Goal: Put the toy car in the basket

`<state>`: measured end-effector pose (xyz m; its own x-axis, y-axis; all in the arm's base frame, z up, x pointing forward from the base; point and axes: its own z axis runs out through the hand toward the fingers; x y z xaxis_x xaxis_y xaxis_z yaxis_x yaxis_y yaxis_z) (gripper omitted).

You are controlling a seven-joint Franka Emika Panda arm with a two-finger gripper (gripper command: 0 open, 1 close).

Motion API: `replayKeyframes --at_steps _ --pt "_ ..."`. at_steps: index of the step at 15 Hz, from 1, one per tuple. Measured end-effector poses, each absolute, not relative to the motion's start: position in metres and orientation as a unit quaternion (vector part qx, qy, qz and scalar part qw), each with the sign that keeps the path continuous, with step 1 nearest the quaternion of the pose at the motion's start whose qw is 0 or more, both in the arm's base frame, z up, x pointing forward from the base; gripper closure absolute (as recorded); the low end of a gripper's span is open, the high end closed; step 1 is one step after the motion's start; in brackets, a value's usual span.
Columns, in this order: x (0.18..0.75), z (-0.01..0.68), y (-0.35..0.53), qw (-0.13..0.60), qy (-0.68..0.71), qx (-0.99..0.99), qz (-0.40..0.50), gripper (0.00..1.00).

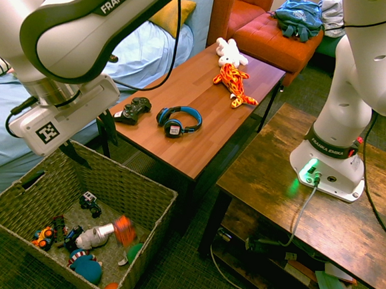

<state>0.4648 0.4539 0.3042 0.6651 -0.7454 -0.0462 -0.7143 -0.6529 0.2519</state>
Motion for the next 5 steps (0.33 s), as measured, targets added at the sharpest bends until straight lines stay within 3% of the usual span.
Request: replayKeyframes --at_steps 5 --pt "0.514 0.387 0.317 0.006 -0.464 0.883 -0.067 0.00"
